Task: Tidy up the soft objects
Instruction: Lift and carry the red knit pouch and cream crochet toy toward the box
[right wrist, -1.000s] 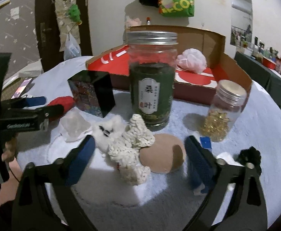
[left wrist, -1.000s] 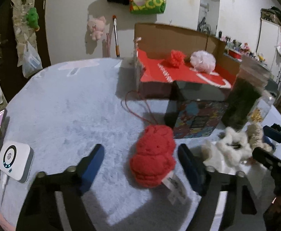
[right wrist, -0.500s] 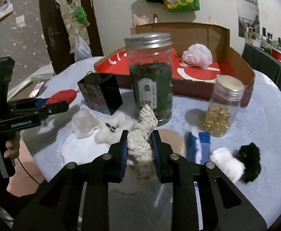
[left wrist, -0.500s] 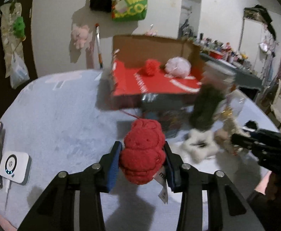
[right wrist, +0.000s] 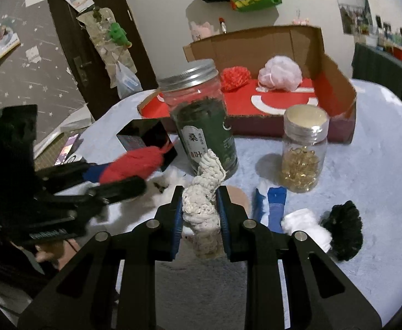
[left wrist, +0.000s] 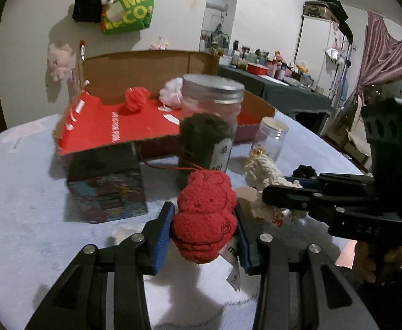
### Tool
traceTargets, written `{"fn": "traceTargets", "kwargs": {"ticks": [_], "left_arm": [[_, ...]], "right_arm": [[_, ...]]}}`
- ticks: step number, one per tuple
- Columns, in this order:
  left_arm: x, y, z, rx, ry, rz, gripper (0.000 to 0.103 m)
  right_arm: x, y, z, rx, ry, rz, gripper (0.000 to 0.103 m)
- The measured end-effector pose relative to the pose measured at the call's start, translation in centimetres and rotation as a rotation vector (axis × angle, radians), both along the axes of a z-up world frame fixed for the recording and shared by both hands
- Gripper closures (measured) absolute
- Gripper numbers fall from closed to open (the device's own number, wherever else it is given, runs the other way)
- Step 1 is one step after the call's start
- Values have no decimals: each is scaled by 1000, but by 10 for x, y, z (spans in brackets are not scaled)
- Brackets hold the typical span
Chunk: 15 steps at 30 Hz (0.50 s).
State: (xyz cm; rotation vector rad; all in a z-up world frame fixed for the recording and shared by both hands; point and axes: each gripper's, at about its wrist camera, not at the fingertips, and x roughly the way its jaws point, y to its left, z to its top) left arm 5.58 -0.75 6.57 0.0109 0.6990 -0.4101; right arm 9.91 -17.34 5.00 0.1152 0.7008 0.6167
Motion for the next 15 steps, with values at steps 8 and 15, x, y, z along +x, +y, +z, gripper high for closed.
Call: {"fn": "traceTargets", "kwargs": {"ticks": [8,15], "left_arm": [[12,-5,-12,-2,47,3,60],[11,0,-13,-7,55,16,60]], "right_arm": [[16,-4,-7,37,54,28,81],[18,-3,-8,38,60,28,81]]}}
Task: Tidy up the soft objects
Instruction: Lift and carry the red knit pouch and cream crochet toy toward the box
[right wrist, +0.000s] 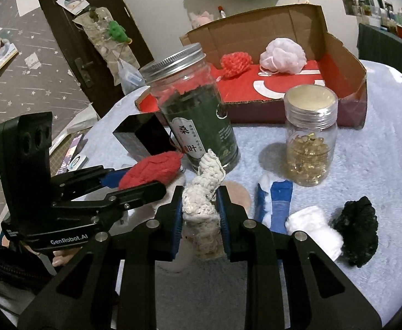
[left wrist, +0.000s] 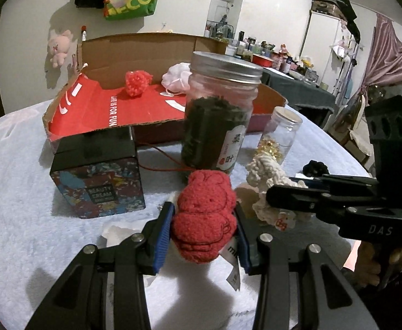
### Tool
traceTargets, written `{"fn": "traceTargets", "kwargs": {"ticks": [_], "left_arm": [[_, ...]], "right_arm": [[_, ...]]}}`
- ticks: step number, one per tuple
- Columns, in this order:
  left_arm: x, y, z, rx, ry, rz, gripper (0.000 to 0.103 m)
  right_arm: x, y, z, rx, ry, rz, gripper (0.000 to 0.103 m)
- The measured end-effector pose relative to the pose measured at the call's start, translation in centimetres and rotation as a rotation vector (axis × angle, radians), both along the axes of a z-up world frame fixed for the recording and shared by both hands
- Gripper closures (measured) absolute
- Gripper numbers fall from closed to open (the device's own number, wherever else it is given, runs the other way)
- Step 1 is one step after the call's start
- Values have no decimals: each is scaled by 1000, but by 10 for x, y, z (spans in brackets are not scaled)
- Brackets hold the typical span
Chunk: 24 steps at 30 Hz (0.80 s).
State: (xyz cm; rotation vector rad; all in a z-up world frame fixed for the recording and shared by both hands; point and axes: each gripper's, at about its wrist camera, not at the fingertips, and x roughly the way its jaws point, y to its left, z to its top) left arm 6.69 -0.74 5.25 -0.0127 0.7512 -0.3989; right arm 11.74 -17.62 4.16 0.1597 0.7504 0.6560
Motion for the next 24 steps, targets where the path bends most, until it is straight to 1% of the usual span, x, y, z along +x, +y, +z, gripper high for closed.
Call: {"fn": "traceTargets", "kwargs": {"ticks": [3,8,15,21,24], "left_arm": [[-2,3,3,-9,0,-3,60],[-10,15,13,-3,-23,0,60],[-20,40,22,30,-35,37,60],[-24,67,21,27,-8,75,60],[-25,81,19,46,-3,105,60]], "right_arm": [[0,-1,-2,11,8,0,81],[-1,-12,-1,34,18,-13,81],[-3,-32,3,60,37,-43,81],[0,-50,2,89,77,-72,81],[2,-58,1,103,95,-86,81]]}}
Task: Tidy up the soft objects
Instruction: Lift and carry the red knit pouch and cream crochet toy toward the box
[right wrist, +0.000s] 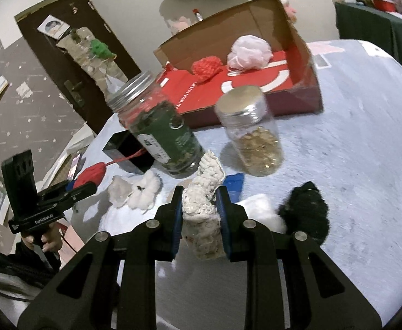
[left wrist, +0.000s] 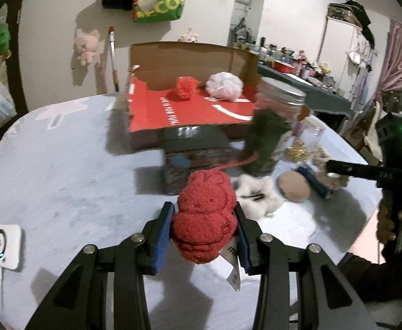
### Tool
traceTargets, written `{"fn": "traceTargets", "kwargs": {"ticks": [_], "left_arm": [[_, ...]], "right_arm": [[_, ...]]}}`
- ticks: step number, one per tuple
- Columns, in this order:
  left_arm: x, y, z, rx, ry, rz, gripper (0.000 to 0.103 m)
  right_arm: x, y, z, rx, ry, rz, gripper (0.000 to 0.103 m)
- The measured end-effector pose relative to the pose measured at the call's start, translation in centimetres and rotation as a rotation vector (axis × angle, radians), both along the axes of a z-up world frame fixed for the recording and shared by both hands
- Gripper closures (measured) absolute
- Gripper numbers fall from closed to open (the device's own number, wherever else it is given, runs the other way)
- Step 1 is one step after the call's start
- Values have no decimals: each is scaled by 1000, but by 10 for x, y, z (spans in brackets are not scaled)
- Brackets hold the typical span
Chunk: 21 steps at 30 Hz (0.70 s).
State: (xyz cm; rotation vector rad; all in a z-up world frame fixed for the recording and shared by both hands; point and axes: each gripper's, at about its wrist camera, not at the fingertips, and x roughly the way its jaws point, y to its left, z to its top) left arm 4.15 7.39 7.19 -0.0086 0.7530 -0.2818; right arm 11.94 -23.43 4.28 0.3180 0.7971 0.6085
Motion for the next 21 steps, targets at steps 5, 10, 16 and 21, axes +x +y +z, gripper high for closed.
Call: {"fn": "traceTargets", "kwargs": {"ticks": [5,10,16,21], "left_arm": [[5,22,-5,2,18,25,60],[12,38,-9,13,30,54,60],[27,50,-17,32,26,46,60],[40,54,-20,57,2,-1,60]], "right_arm": [[3,-14,-1,0,28,-32,81],[6,-26,1,0,36,-58,81],[12,-34,3,-49,33,-72,81],[21,-34,7,-121,16,-63,81]]}}
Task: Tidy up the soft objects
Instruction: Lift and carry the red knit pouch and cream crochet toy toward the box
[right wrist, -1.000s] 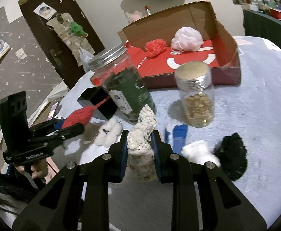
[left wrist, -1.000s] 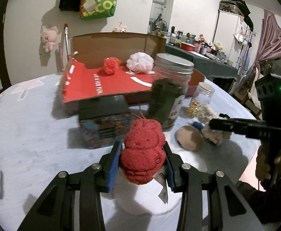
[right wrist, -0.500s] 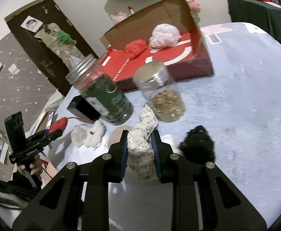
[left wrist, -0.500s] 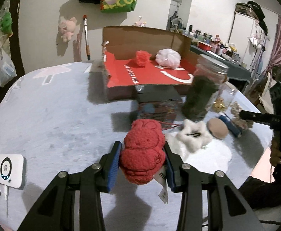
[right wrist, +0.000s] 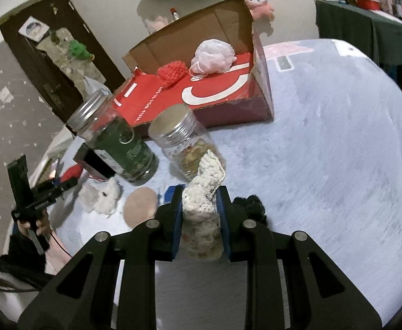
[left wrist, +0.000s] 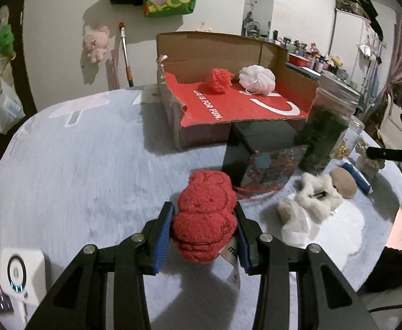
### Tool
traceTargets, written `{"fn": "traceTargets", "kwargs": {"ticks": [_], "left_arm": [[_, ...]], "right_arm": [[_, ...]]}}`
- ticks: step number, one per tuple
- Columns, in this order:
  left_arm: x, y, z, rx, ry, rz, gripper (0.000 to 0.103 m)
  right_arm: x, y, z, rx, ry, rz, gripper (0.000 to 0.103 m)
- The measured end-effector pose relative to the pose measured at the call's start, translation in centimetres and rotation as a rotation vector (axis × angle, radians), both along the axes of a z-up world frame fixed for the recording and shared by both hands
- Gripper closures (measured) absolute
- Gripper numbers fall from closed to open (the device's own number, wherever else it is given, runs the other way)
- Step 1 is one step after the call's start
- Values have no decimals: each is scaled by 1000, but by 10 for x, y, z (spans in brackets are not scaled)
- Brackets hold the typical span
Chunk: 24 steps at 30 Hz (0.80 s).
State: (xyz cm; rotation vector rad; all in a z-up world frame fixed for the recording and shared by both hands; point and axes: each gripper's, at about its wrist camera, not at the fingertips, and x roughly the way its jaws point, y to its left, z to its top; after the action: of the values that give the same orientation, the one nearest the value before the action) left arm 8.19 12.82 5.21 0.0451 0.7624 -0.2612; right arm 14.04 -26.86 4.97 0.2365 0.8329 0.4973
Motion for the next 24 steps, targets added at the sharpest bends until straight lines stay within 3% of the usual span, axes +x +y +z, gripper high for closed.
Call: {"fn": "traceTargets", "kwargs": {"ticks": [13,24], "left_arm": [[33,1,13,80,-40,-104,60],[37,-4,20,111,-57,-141,60]], "right_arm": [[30,7,16,-189,-38,69,81],[26,-2,24,-157,-26,74,81]]}}
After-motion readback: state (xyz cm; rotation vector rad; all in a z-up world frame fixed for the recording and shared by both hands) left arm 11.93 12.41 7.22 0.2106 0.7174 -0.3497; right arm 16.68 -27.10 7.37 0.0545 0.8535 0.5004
